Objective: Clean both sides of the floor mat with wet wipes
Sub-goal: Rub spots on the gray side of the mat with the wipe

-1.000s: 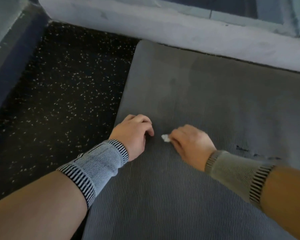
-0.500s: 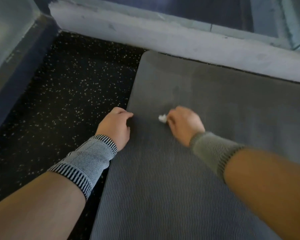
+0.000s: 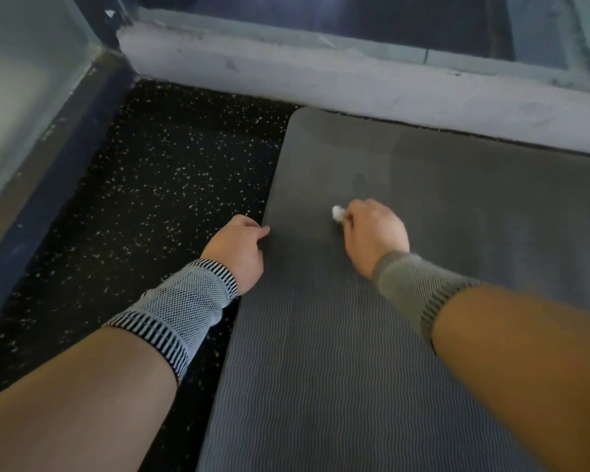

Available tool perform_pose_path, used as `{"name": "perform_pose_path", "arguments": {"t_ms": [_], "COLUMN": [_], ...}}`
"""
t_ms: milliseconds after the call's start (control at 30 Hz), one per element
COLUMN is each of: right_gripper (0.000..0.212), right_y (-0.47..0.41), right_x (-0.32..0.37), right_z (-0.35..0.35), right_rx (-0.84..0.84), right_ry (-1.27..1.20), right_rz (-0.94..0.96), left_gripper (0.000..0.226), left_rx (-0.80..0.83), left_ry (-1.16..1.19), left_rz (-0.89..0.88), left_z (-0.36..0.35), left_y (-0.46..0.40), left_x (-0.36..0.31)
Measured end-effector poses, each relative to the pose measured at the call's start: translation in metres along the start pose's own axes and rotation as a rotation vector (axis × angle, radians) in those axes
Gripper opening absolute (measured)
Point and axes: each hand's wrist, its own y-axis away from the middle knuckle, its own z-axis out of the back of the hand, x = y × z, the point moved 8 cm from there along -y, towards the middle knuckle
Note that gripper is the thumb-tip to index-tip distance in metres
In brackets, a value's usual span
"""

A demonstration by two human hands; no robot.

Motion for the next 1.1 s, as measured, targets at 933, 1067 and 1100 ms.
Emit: {"name": "perform_pose_path", "arguments": {"t_ms": [933, 1067, 1100], "right_gripper": [0.014, 0.021, 0.02], "right_y": [0.06, -0.005, 0.0], "right_x": [0.042, 0.018, 0.022], "right_z": [-0.01, -0.001, -0.003], "right_rx": [0.134, -0.035, -0.031], "right_ry": [-0.058, 0.002, -0.001], "right_rz": [0.424, 0.12, 0.097], "left_gripper": [0.068, 0.07, 0.07], "left_rx": [0.018, 0.056, 0.061], "left_ry": [0.032, 0.047, 0.06], "left_rz": [-0.006, -0.002, 0.004], "left_z": [0.001, 0.0, 0.0], "left_y": [0.007, 0.004, 0.004], "left_x": [0.001, 0.003, 0.004]}}
